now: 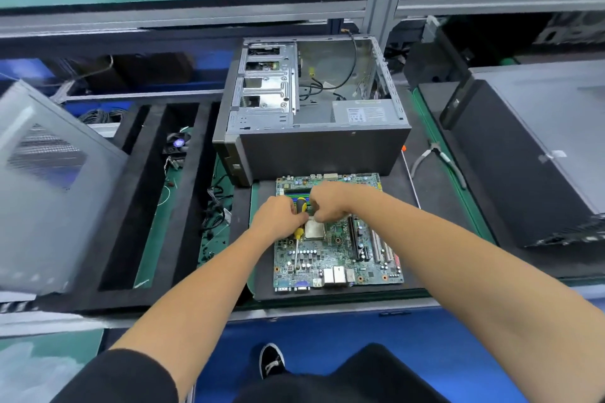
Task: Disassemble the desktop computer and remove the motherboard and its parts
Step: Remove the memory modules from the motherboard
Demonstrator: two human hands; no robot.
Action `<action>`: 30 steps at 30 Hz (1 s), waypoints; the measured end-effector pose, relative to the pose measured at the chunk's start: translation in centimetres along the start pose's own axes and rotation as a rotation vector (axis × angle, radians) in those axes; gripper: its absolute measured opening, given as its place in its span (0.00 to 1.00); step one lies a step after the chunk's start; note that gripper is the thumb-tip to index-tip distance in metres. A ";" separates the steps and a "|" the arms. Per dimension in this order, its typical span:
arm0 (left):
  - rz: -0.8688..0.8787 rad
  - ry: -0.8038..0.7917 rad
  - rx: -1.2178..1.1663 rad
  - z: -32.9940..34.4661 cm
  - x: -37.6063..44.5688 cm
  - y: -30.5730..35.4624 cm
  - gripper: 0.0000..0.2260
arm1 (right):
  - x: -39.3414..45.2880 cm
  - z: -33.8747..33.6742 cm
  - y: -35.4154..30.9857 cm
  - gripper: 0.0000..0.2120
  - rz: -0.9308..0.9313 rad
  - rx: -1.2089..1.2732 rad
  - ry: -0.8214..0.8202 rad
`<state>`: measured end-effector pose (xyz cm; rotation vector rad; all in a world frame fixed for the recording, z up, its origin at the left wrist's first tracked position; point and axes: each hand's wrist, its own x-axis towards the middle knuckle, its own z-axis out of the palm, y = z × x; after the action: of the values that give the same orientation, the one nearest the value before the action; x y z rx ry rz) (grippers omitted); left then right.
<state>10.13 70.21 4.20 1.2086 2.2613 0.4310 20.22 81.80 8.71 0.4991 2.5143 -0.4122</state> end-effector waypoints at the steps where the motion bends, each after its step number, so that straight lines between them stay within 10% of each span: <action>1: -0.011 0.001 0.003 0.0 0.0 0.1 0.21 | 0.0 -0.2 0.2 0.13 -0.002 -0.009 -0.008; 15: -0.110 -0.022 -0.292 -3.6 0.5 0.1 0.16 | -0.2 -1.2 1.3 0.17 -0.003 0.095 0.049; 19: -0.124 -0.050 -0.531 -4.5 1.4 2.7 0.13 | -0.4 -3.2 1.7 0.13 -0.007 0.464 0.185; 30: -0.007 -0.259 -0.620 -0.8 3.1 11.2 0.15 | -5.4 -2.9 9.3 0.10 0.154 0.847 -0.047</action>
<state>15.64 78.92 9.58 0.8692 1.7200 0.8429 27.15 89.76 12.33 0.9631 2.1366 -1.4131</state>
